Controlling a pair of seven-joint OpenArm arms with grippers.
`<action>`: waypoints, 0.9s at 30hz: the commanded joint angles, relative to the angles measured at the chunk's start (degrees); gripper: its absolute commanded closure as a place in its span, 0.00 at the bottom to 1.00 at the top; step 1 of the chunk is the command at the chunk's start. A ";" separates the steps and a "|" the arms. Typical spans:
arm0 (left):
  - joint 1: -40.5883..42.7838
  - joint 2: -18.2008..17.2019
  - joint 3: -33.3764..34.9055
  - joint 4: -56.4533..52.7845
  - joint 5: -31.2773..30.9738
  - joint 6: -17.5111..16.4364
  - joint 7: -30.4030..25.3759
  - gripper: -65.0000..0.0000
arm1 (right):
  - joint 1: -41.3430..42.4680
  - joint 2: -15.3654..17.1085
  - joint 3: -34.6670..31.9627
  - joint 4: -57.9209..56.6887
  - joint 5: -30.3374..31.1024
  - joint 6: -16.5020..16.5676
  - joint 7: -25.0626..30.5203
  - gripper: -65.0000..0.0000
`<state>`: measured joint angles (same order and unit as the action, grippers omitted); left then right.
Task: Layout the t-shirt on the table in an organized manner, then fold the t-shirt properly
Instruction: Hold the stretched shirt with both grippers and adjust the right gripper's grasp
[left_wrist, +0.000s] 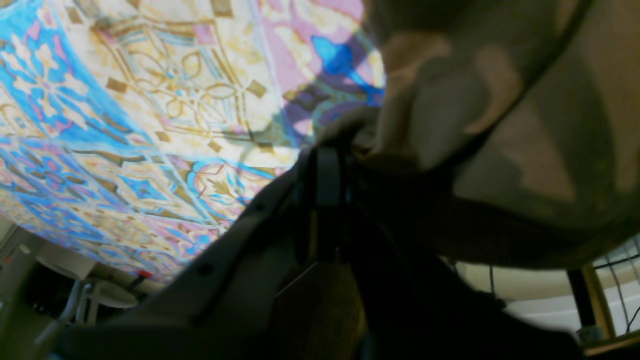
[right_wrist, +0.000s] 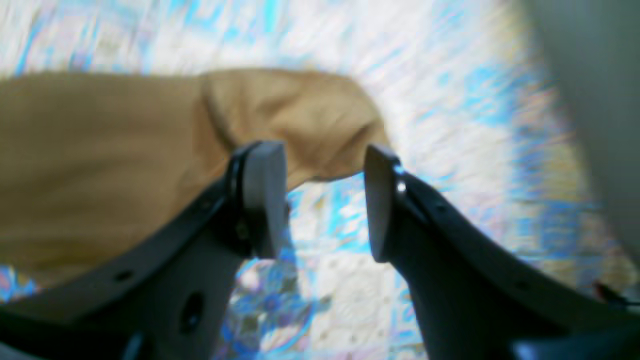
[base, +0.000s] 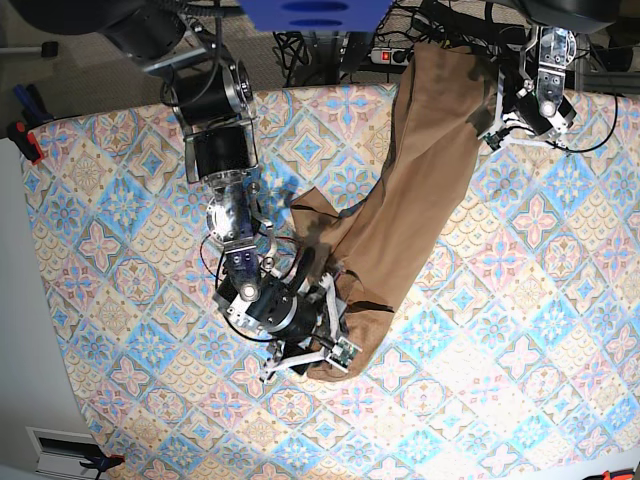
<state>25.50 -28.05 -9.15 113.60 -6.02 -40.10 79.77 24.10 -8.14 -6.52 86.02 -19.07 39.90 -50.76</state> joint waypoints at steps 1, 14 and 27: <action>-0.66 -0.56 -0.39 0.82 0.53 0.10 0.23 1.00 | 1.00 -0.34 -0.11 0.80 0.48 0.10 0.35 0.61; -0.66 -0.56 -0.39 0.82 0.26 0.10 0.23 1.00 | 1.18 -0.25 -0.20 -19.07 0.56 0.10 7.82 0.61; -0.75 1.11 -0.39 0.82 0.70 0.10 0.23 1.00 | 6.72 -0.25 0.15 -28.74 0.65 0.10 11.60 0.61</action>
<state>24.95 -26.13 -9.19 113.60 -5.96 -40.14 79.55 29.30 -7.90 -6.57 56.47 -19.25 40.05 -40.23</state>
